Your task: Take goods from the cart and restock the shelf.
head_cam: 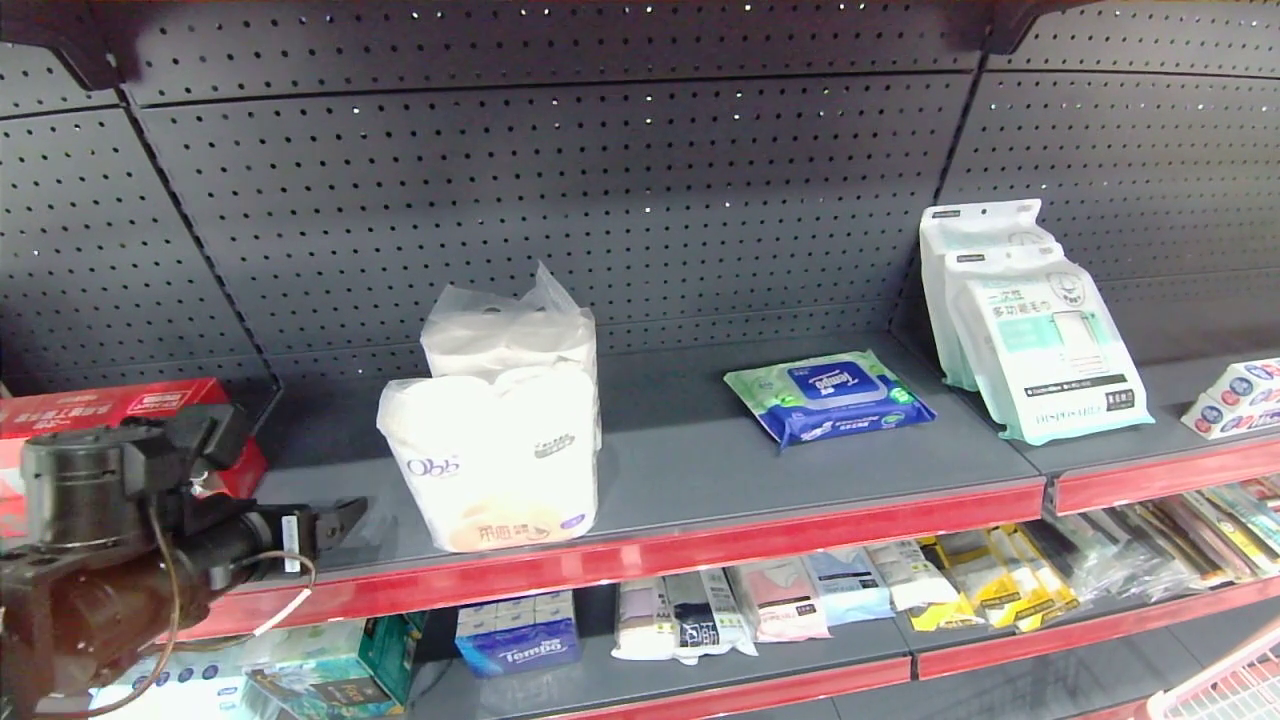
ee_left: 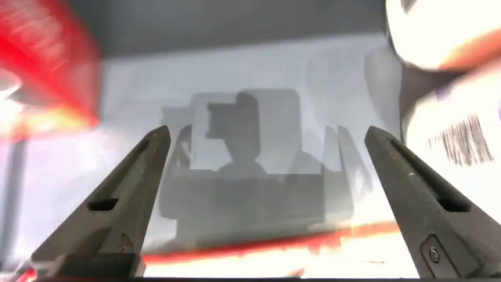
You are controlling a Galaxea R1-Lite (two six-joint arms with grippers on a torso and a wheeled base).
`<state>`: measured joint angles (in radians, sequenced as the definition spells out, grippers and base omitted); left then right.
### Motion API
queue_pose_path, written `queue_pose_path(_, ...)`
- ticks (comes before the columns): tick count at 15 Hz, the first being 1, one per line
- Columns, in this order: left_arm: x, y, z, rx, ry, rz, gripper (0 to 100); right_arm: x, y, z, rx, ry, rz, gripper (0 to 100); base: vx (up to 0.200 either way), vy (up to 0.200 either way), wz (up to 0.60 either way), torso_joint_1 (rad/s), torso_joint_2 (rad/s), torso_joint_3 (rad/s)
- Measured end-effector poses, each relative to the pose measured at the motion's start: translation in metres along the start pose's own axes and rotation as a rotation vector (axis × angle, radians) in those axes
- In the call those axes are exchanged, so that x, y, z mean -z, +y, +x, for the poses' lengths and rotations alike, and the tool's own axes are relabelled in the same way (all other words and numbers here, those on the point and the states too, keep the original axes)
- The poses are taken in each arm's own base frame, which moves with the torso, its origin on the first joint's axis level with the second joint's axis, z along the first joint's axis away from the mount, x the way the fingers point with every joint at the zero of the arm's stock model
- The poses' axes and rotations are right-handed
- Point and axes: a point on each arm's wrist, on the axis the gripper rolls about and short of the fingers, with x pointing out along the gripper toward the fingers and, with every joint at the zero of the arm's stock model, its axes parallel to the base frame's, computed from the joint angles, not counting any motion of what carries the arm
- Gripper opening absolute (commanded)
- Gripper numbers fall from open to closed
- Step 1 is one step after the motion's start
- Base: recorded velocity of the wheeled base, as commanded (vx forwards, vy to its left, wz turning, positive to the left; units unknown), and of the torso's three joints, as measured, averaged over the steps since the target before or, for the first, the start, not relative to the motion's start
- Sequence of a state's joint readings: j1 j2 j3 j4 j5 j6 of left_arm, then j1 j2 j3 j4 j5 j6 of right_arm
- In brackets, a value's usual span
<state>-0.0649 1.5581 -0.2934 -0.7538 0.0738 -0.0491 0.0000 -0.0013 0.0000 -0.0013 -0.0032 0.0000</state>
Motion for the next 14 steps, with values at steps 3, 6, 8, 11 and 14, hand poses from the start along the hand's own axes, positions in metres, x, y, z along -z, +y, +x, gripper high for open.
queue_pose_path(3,0.010,0.004,-0.037,-0.005,-0.006,0.013,100,0.000,0.000,0.000,0.000,0.000,0.000,100,0.000,0.000,0.00,0.000,0.00,0.000)
queue_pose_path(6,0.017,0.008,-0.086,0.006,-0.080,0.039,100,0.000,0.000,0.000,0.000,0.000,0.000,100,0.000,0.000,0.00,0.000,0.00,0.000)
queue_pose_path(8,0.025,0.010,-0.121,0.027,-0.153,0.055,100,0.000,0.000,0.000,0.000,0.000,0.000,100,0.000,0.000,0.00,0.000,0.00,0.000)
queue_pose_path(11,0.045,0.013,-0.160,0.061,-0.218,0.076,100,0.000,0.000,0.000,0.000,0.000,0.000,100,0.000,0.000,0.00,0.000,0.00,0.000)
queue_pose_path(14,0.068,0.015,-0.192,0.112,-0.331,0.086,100,0.000,0.000,0.000,0.000,0.000,0.000,100,0.000,0.000,0.00,0.000,0.00,0.000)
